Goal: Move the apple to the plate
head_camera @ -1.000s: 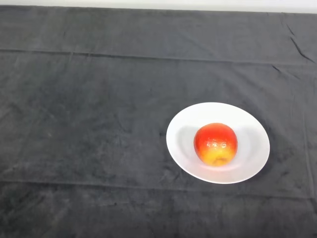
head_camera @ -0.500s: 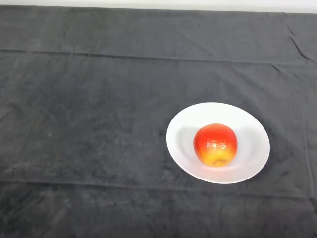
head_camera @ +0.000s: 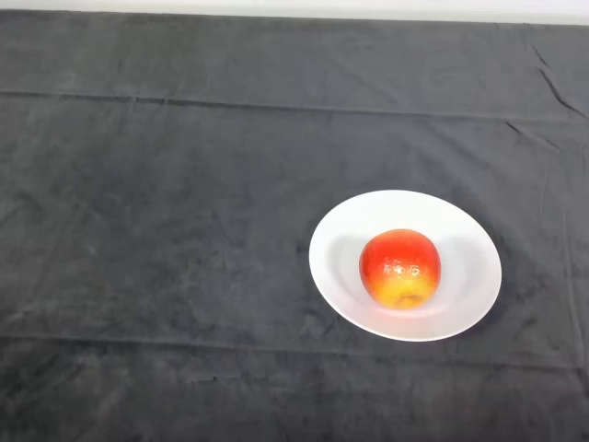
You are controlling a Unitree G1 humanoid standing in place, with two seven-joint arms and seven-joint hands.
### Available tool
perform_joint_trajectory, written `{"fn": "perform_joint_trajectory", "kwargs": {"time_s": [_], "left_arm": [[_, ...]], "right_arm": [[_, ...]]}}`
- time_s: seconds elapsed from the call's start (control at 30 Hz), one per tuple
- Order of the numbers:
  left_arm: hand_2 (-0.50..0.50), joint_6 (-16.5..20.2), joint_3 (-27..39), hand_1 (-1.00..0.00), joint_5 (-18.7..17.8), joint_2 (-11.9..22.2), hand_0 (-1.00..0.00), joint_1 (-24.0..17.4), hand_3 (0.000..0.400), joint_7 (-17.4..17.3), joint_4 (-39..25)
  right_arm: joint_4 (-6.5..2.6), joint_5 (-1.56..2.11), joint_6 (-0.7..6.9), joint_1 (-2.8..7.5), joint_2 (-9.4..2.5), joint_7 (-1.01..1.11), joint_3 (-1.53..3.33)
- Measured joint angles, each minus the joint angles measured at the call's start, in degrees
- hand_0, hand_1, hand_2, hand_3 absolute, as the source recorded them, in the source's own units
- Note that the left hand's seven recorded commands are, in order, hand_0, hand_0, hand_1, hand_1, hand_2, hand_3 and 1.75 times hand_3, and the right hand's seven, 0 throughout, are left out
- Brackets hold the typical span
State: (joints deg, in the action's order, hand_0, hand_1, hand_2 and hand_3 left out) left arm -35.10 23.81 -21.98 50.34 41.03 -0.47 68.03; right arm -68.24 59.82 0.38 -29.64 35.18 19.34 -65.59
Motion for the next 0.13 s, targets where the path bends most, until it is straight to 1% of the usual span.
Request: {"fn": "perform_joint_trajectory", "kwargs": {"time_s": [0.13], "left_arm": [[0.00,0.1,0.3,0.00,0.0,0.0,0.00,0.0,0.000,-0.1,0.0]], "right_arm": [[0.00,0.00,0.00,0.00,0.00,0.00,0.00]]}}
